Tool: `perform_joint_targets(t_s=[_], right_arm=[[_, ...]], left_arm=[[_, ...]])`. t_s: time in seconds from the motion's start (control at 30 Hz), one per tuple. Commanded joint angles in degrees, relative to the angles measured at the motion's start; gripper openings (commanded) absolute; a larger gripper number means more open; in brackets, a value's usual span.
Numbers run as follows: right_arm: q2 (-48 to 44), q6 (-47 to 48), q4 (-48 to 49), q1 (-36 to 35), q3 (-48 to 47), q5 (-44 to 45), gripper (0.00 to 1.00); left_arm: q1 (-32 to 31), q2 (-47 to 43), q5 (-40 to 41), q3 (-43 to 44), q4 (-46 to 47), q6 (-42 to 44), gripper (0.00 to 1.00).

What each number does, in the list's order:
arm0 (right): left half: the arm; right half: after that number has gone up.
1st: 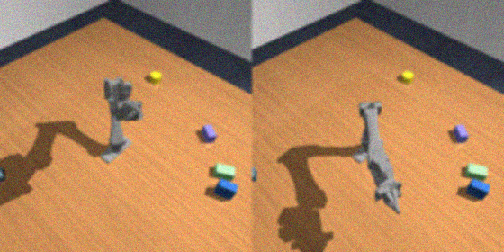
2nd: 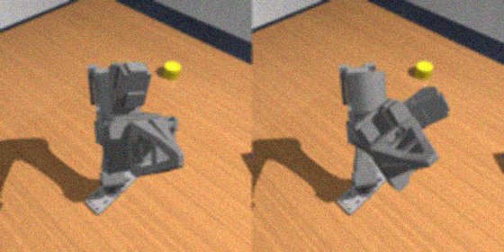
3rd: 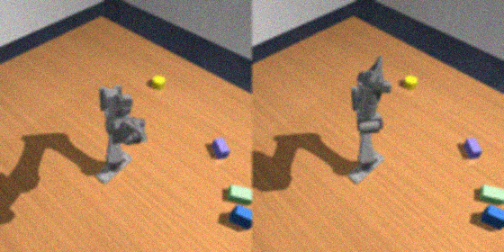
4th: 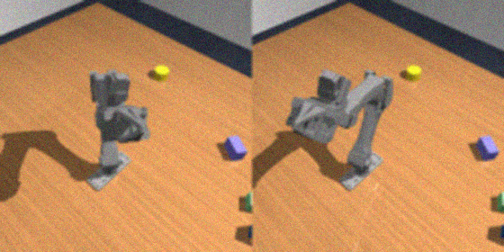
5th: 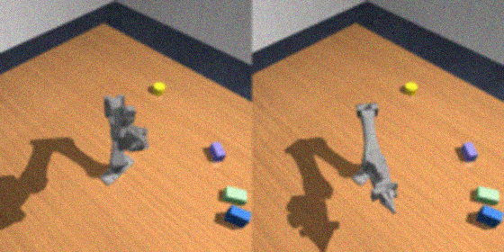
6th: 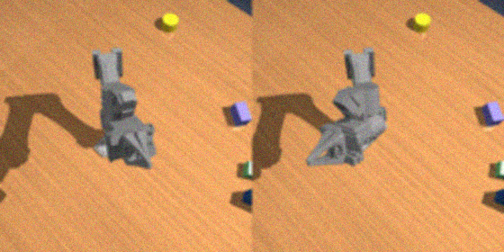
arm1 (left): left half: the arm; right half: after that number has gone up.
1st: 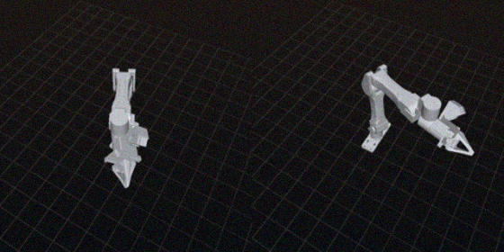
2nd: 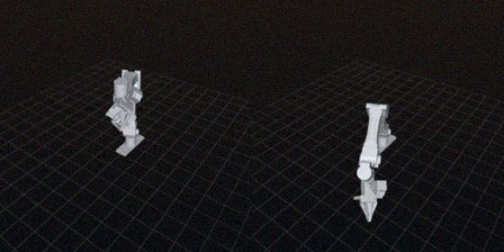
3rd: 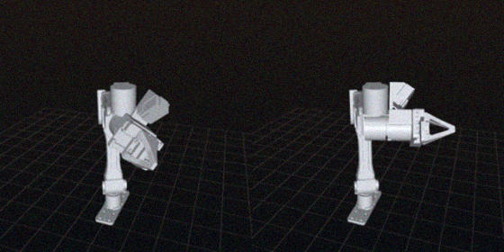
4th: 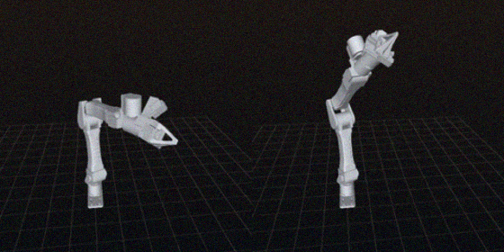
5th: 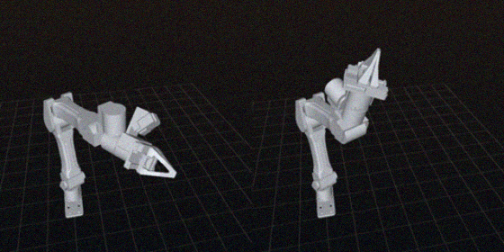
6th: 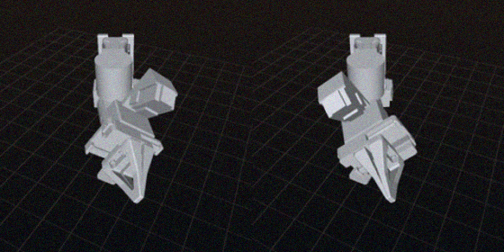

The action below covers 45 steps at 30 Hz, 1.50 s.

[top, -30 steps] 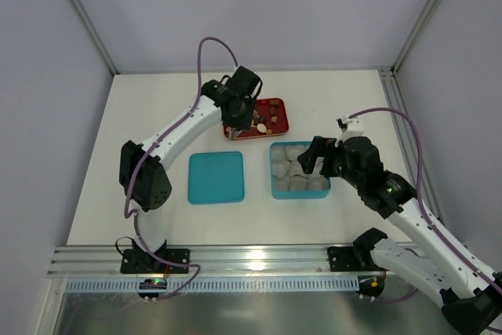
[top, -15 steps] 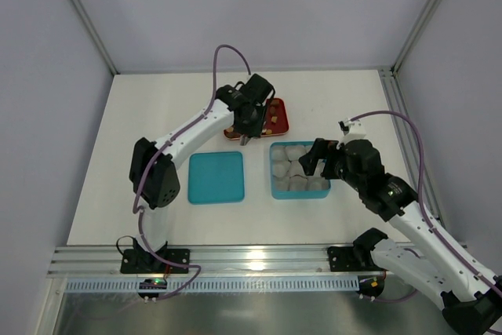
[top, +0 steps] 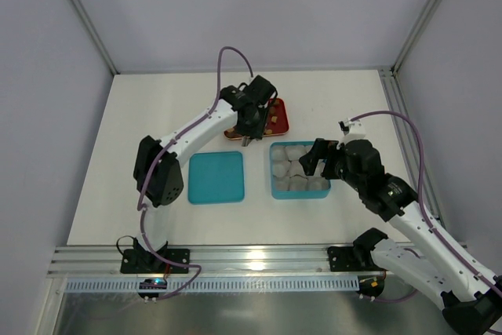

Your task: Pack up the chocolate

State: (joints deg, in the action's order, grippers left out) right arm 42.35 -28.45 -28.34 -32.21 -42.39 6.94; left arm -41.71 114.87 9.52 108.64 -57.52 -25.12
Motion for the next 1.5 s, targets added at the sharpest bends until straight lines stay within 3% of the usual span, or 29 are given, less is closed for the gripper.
perform_joint_targets(t_s=[0.0, 0.4, 0.93, 1.47], right_arm=[[-0.77, -0.12, 1.36, -0.23, 0.47, 0.97, 1.0], [-0.51, -0.21, 1.62, -0.31, 1.08, 1.23, 1.0], [-0.6, -0.38, 1.62, -0.31, 1.0, 1.41, 1.0], [-0.95, -0.12, 1.09, -0.31, -0.5, 2.64, 0.99]], left_arm=[[-0.39, 0.71, 0.68, 2.45, -0.05, -0.36, 0.41], [-0.39, 2.2, 0.94, 3.33, 0.04, -0.19, 0.41], [-0.47, 1.85, 2.52, 7.54, -2.07, 1.39, 0.28], [-1.61, -3.77, -0.11, 7.38, -3.57, 0.95, 0.26]])
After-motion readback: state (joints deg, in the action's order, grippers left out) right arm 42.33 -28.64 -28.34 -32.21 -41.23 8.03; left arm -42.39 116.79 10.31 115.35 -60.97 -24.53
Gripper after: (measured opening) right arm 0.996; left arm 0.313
